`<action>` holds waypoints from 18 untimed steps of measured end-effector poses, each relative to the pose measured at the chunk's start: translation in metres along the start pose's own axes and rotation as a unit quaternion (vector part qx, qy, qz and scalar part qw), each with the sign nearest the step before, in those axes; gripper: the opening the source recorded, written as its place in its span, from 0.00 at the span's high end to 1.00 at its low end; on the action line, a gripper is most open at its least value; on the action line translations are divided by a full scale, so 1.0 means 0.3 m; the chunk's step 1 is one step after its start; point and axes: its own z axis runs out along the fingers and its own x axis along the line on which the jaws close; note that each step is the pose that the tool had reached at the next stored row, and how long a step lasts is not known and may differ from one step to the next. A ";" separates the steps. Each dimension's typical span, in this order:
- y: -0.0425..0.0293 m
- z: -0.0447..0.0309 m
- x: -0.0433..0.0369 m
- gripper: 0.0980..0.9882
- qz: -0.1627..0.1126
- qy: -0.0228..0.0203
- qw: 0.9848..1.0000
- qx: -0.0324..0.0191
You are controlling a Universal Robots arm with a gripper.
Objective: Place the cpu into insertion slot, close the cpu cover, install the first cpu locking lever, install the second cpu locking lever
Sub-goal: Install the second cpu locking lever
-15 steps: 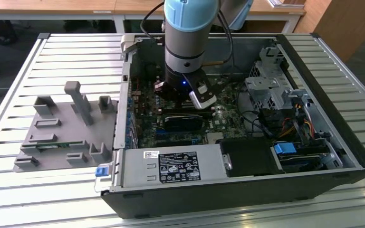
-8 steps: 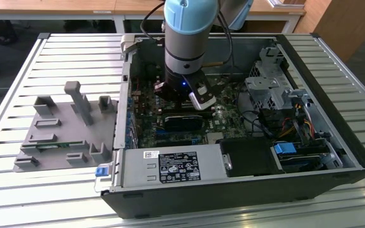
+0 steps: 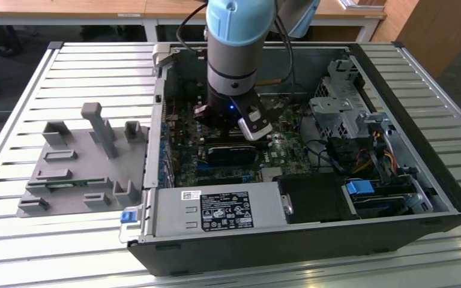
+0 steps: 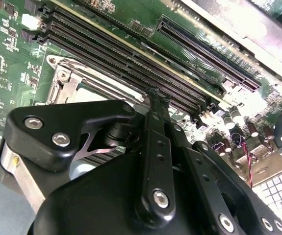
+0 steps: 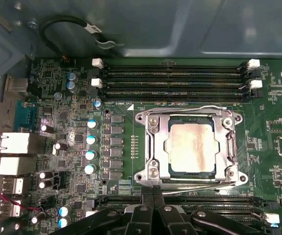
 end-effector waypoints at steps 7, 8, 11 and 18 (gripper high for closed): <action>-0.003 0.007 0.003 0.99 0.000 0.000 1.000 -0.008; -0.003 0.008 0.004 0.99 0.000 0.000 1.000 -0.008; -0.004 0.012 0.004 0.99 0.000 0.000 1.000 -0.009; -0.006 0.022 0.009 0.99 0.000 0.000 1.000 -0.012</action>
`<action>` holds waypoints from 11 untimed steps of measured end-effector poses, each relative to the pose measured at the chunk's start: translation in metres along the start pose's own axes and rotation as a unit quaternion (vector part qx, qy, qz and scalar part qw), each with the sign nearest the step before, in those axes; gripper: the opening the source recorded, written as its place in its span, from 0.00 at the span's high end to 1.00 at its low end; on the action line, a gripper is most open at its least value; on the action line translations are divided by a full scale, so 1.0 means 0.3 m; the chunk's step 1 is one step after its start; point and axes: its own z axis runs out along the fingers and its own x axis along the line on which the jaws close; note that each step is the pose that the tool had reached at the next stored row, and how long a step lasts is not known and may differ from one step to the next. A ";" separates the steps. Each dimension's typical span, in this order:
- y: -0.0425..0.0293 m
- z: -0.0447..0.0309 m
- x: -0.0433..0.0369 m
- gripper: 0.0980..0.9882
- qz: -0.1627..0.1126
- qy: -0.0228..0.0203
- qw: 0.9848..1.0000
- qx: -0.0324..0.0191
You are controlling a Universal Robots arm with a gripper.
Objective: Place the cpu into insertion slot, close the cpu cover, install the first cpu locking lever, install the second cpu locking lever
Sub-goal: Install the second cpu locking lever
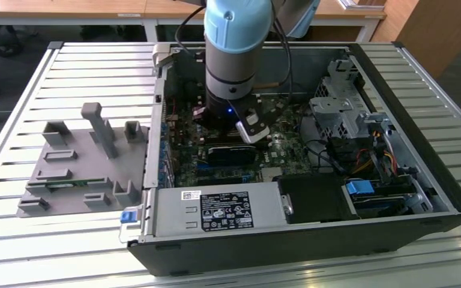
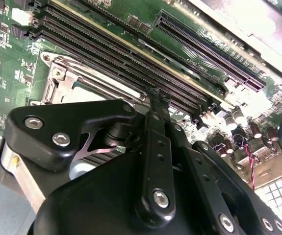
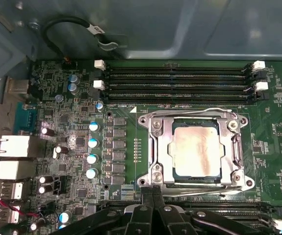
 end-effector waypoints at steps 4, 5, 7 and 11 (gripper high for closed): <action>-0.002 0.008 0.001 0.99 0.000 0.000 1.000 -0.004; -0.002 0.009 0.003 0.99 0.000 0.000 1.000 -0.005; -0.003 0.011 0.012 0.99 0.000 0.000 1.000 -0.006; -0.004 0.017 0.018 0.99 0.000 0.000 1.000 -0.008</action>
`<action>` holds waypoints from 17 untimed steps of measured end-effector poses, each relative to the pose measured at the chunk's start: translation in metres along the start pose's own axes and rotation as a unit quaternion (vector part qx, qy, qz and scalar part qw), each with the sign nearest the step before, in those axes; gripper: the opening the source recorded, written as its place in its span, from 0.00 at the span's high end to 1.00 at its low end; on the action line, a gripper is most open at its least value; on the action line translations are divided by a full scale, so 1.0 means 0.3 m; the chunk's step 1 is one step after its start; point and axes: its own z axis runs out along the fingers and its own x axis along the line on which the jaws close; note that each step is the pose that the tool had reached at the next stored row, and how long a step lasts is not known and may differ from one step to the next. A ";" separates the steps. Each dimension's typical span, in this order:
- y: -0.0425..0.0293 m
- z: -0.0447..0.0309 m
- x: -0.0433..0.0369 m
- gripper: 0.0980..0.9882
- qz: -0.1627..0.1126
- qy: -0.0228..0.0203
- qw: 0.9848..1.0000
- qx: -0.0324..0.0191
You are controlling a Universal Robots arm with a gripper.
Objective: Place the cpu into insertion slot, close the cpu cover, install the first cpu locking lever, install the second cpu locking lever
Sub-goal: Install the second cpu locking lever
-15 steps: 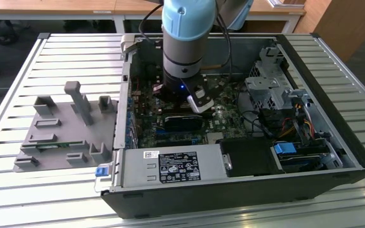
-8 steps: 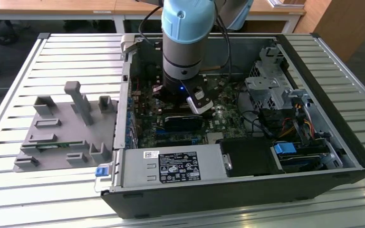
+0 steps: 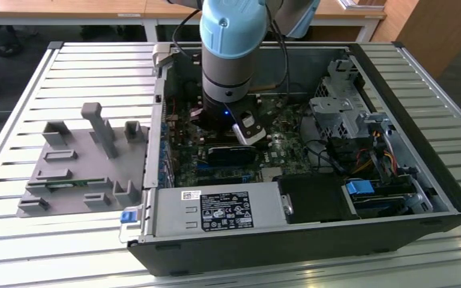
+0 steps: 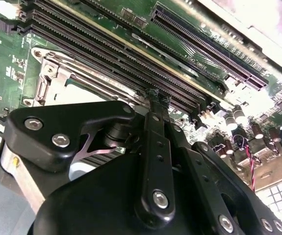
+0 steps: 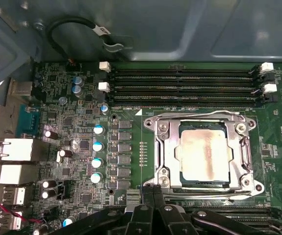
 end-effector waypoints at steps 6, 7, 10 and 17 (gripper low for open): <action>0.003 0.012 0.002 0.99 0.000 0.000 1.000 -0.010; 0.003 0.013 0.003 0.99 0.000 0.000 1.000 -0.013; 0.003 0.015 0.006 0.99 0.000 0.000 1.000 -0.015; 0.006 0.001 0.013 0.99 0.000 -0.001 1.000 -0.008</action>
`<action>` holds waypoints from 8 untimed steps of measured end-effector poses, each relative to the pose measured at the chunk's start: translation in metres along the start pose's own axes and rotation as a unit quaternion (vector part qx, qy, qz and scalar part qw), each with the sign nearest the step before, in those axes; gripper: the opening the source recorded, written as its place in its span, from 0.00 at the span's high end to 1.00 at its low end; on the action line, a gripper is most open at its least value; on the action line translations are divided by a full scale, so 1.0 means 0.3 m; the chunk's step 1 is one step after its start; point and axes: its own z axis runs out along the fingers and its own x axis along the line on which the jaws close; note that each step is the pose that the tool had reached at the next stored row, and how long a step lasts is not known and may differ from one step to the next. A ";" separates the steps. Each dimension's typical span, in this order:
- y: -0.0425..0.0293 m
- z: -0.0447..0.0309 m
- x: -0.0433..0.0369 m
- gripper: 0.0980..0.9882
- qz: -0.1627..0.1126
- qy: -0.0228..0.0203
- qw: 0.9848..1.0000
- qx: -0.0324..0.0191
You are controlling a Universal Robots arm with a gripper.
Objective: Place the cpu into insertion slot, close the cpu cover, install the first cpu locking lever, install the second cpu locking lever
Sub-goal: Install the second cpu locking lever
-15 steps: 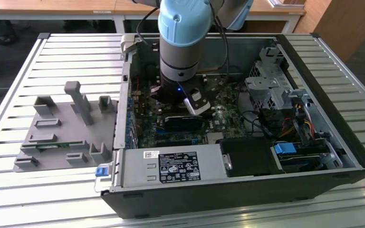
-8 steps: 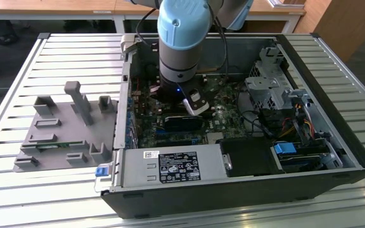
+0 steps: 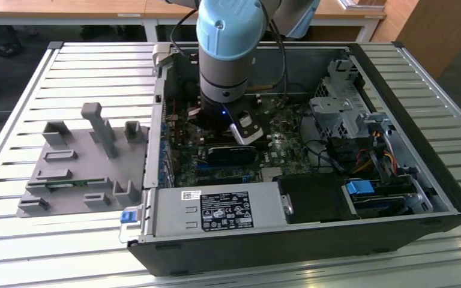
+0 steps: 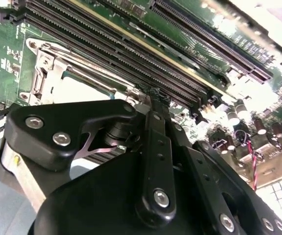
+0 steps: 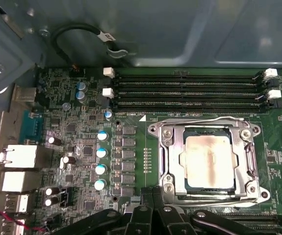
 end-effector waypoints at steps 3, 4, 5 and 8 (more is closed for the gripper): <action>0.003 -0.014 0.001 0.99 0.000 0.000 1.000 0.003; 0.005 -0.019 0.001 0.99 0.000 0.000 1.000 0.003; 0.006 -0.023 0.002 0.99 0.000 0.000 1.000 0.003; 0.010 -0.034 0.002 0.99 0.000 0.000 1.000 0.004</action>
